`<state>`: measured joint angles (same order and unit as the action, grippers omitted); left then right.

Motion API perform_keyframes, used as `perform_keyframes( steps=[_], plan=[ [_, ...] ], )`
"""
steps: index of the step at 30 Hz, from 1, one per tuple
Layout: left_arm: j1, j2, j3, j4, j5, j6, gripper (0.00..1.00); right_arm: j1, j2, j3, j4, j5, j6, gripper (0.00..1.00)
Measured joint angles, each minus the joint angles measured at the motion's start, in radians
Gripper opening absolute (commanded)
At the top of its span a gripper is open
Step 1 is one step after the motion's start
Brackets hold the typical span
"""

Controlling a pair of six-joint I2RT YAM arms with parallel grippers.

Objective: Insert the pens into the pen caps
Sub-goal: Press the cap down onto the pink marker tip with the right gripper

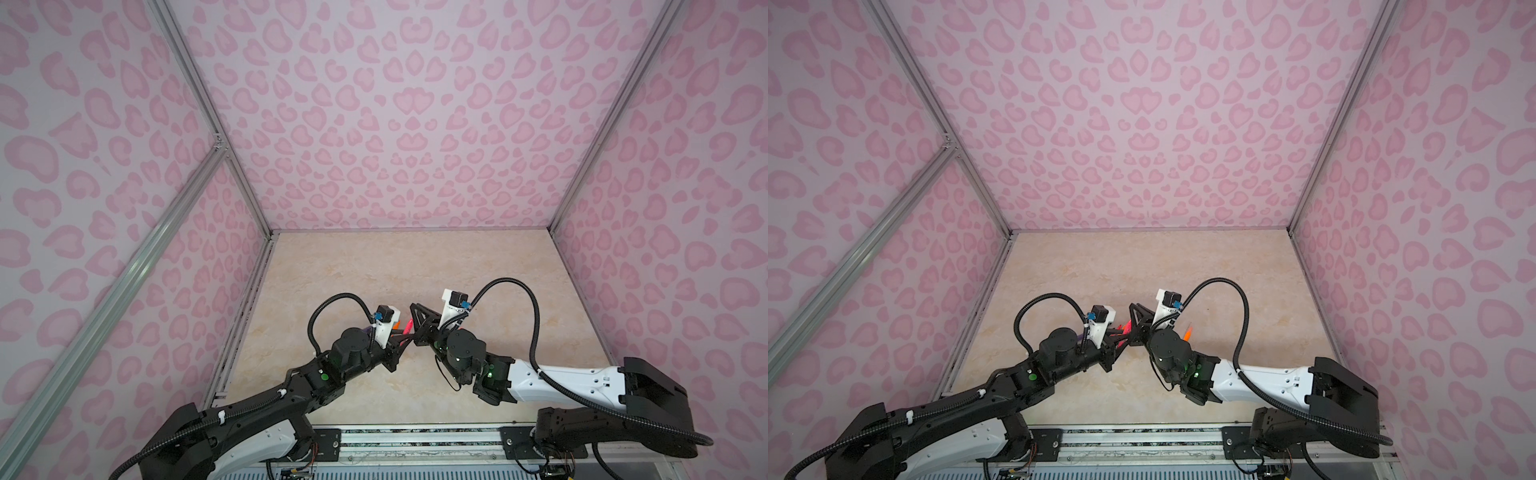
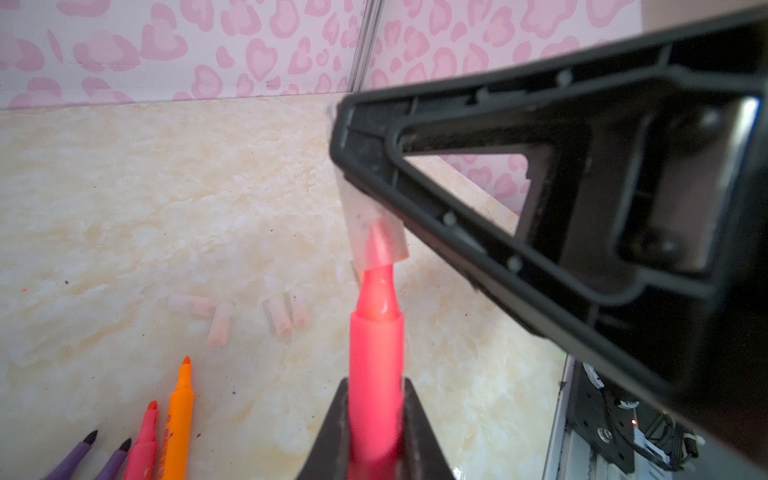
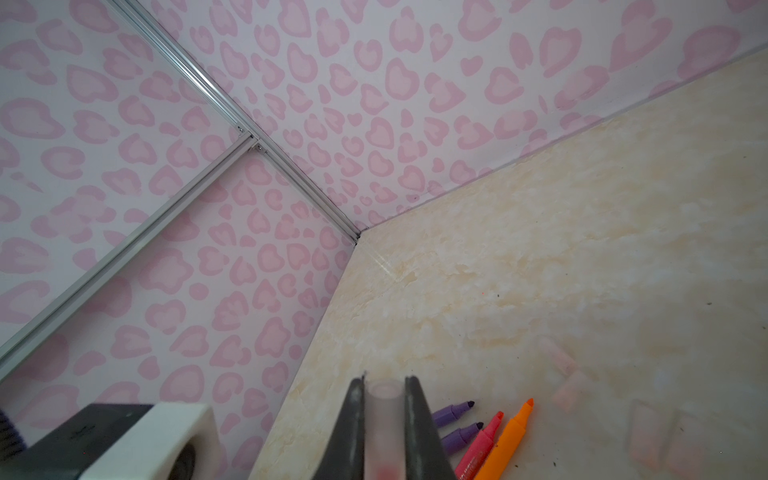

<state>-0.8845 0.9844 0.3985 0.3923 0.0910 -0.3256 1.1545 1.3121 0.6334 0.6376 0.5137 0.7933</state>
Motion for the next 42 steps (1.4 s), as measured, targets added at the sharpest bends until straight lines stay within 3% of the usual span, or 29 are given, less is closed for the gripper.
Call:
perform_keyframes(
  steps=[13,26,35,36,38,40,42],
  plan=[
    [0.002,-0.164,-0.093,0.006,0.009,-0.037,0.03,0.034,0.066,-0.064,0.275,-0.09,-0.05,0.0],
    [0.002,-0.206,-0.099,-0.007,-0.018,-0.04,0.03,0.08,0.159,-0.108,0.547,-0.064,-0.154,0.0],
    [0.006,-0.227,-0.099,-0.002,-0.023,-0.047,0.03,0.082,0.163,-0.083,0.546,-0.072,-0.183,0.0],
    [0.006,-0.23,-0.099,-0.004,-0.023,-0.048,0.03,0.082,0.167,-0.083,0.551,-0.073,-0.183,0.02],
    [0.006,-0.239,-0.101,-0.01,-0.021,-0.047,0.03,0.082,0.172,-0.092,0.574,-0.077,-0.183,0.18],
    [0.006,-0.243,-0.104,-0.018,-0.013,-0.045,0.03,0.082,0.171,-0.103,0.584,-0.084,-0.183,0.41],
    [0.007,-0.244,-0.104,-0.012,-0.02,-0.04,0.03,0.084,0.162,-0.102,0.563,-0.107,-0.184,0.51]
  ],
)
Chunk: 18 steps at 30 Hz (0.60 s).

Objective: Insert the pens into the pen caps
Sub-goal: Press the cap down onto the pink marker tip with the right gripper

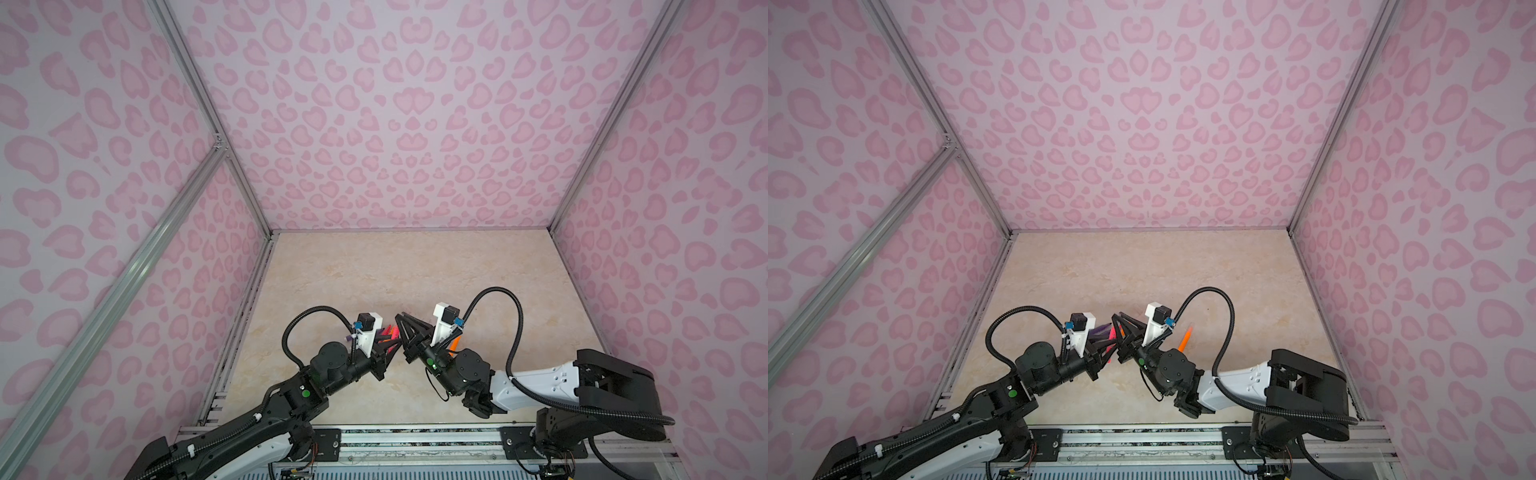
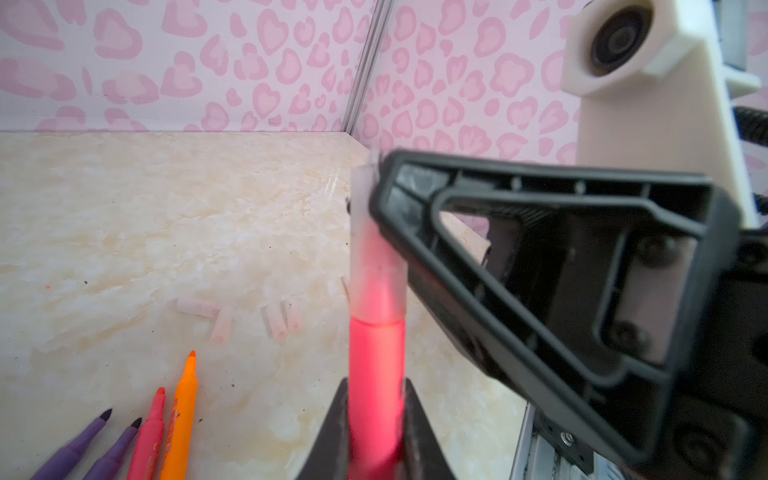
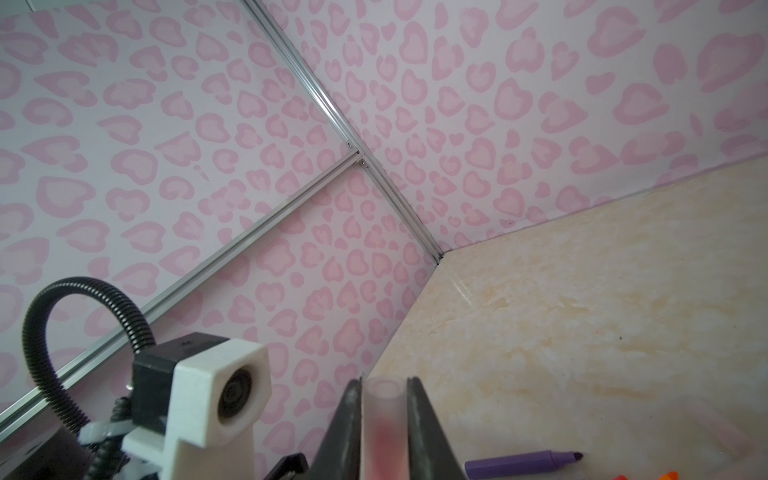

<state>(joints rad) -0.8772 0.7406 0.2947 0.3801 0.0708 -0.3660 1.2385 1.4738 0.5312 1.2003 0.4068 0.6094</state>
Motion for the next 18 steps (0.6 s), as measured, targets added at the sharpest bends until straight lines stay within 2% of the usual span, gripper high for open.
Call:
perform_keyframes(
  steps=[3,8,14,18],
  plan=[
    [0.001,0.003,0.0,0.005,-0.007,0.003,0.03,0.003,-0.029,0.031,-0.076,-0.011,-0.001,0.56],
    [0.001,0.021,0.0,0.012,-0.007,0.012,0.03,-0.011,-0.079,0.08,-0.196,0.0,0.002,0.58],
    [0.001,0.044,0.006,0.016,-0.011,0.021,0.03,-0.064,-0.113,0.161,-0.401,0.019,0.063,0.5],
    [0.001,0.058,0.007,0.018,-0.014,0.025,0.03,-0.1,-0.101,0.202,-0.5,-0.007,0.101,0.5]
  ],
)
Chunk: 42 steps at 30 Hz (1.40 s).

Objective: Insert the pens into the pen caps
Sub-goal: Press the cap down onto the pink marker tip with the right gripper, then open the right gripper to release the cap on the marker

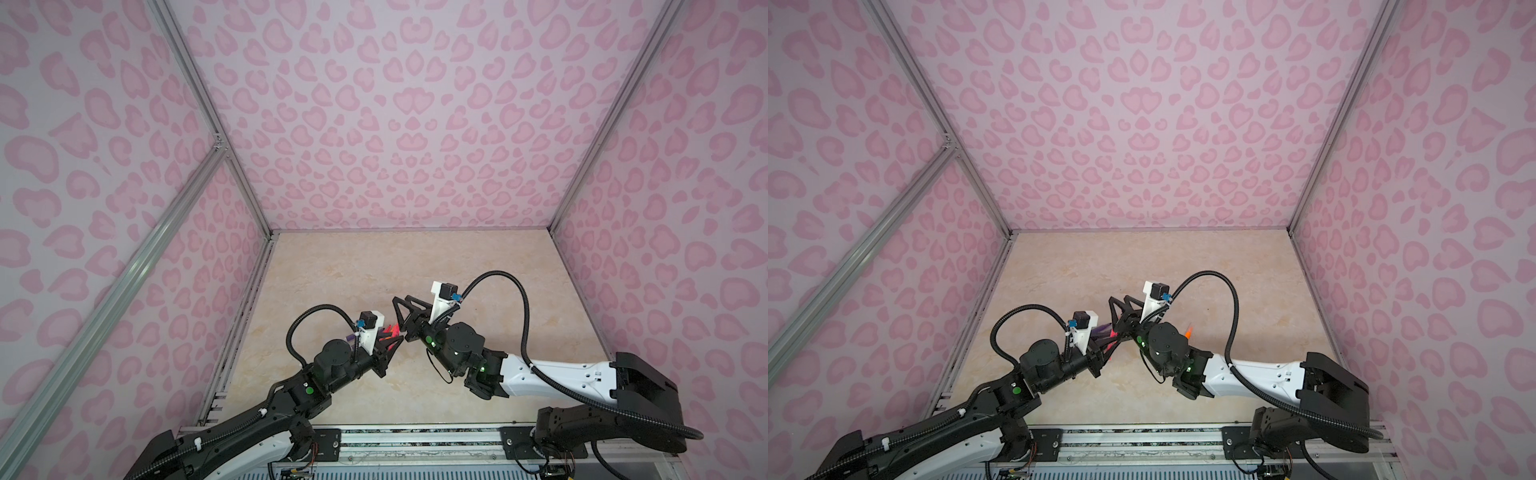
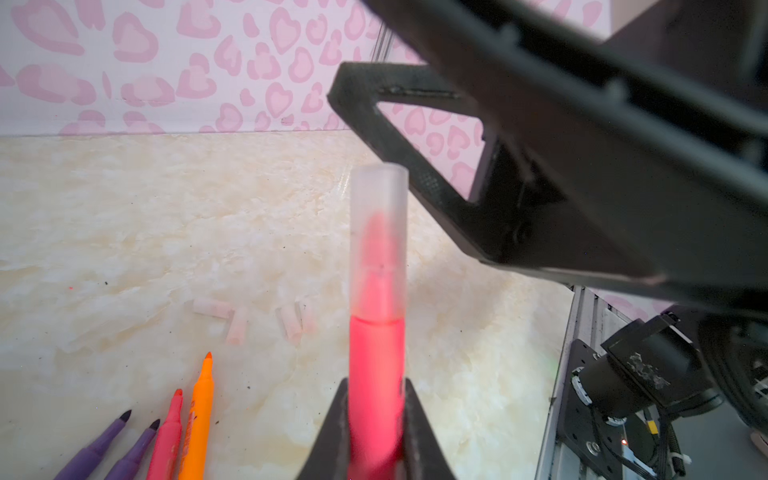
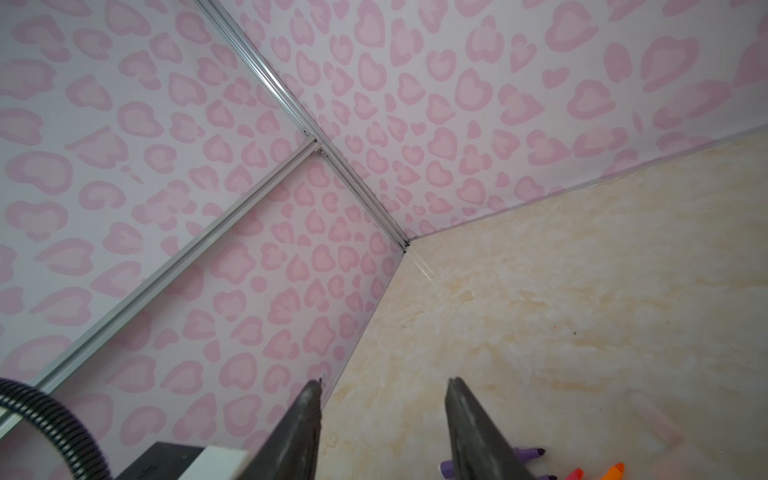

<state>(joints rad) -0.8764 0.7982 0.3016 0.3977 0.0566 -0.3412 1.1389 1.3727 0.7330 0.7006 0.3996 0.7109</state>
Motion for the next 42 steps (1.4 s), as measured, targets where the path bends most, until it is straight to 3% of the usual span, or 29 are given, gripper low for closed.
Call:
perform_keyframes(
  steps=[7,18,23,30,42],
  plan=[
    [0.0,0.019,0.011,0.003,-0.002,0.004,0.03,-0.013,0.018,0.031,-0.091,-0.031,0.019,0.49],
    [0.0,0.029,0.016,0.008,-0.009,0.007,0.03,-0.022,0.038,0.061,-0.152,-0.071,0.047,0.12],
    [0.0,0.028,0.016,-0.008,-0.025,0.006,0.03,-0.022,0.04,0.057,-0.159,-0.084,0.049,0.0],
    [-0.002,0.056,0.016,-0.044,-0.043,-0.001,0.03,-0.012,0.072,0.023,-0.12,-0.074,0.068,0.0],
    [0.015,0.013,-0.008,-0.116,-0.002,-0.002,0.04,0.085,0.138,-0.011,-0.011,0.094,0.069,0.0]
  ],
)
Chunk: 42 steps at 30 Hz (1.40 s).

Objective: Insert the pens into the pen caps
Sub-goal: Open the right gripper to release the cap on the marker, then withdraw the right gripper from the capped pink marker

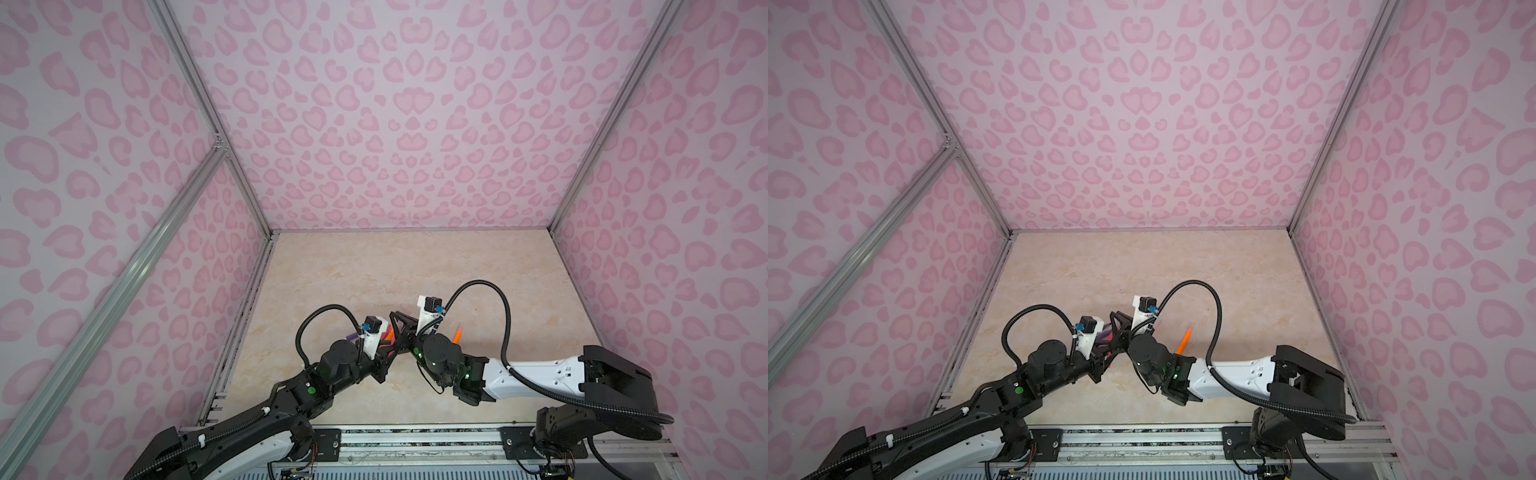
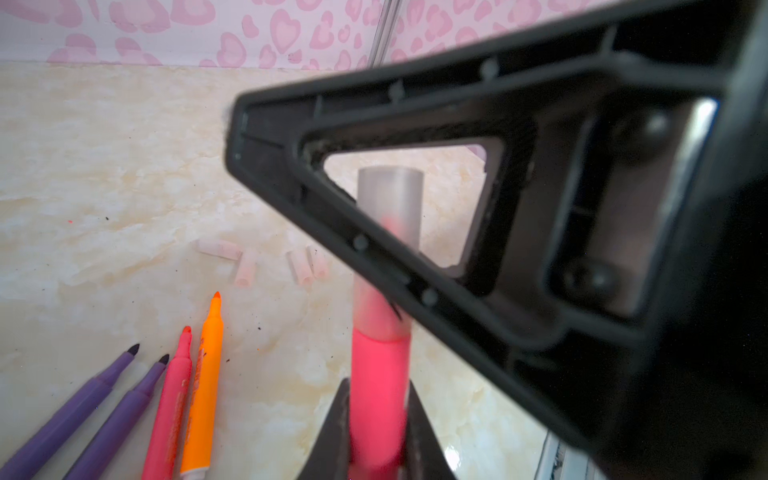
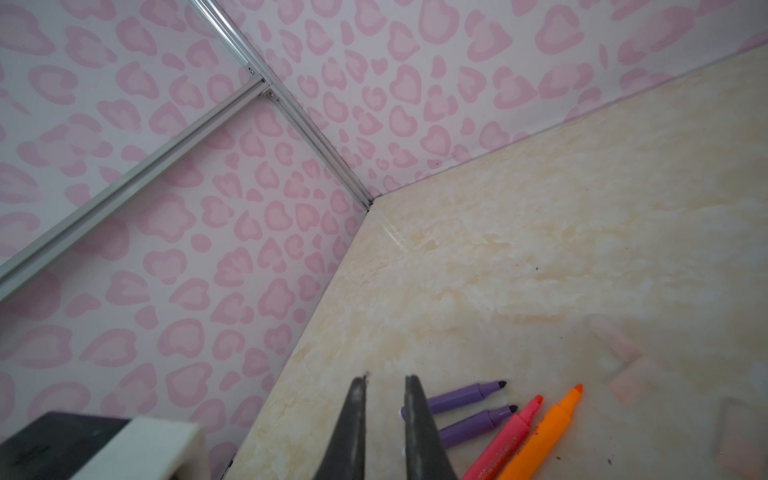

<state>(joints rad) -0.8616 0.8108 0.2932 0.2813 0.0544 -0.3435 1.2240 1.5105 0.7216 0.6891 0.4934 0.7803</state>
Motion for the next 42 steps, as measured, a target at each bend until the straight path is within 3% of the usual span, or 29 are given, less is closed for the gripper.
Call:
perform_keyframes(
  steps=[13,25,35,42],
  plan=[
    [0.058,-0.039,-0.013,-0.068,0.077,0.057,0.04,0.033,0.05,-0.029,0.086,0.039,0.028,0.0],
    [0.113,-0.009,0.069,-0.162,0.152,0.117,0.04,0.041,0.05,-0.061,0.167,0.085,0.027,0.0],
    [0.143,-0.064,0.077,-0.199,0.274,0.127,0.04,0.048,0.023,-0.171,0.374,0.02,0.008,0.0],
    [0.148,-0.075,0.077,-0.196,0.328,0.128,0.04,0.052,-0.005,-0.196,0.41,0.001,-0.022,0.0]
  ],
)
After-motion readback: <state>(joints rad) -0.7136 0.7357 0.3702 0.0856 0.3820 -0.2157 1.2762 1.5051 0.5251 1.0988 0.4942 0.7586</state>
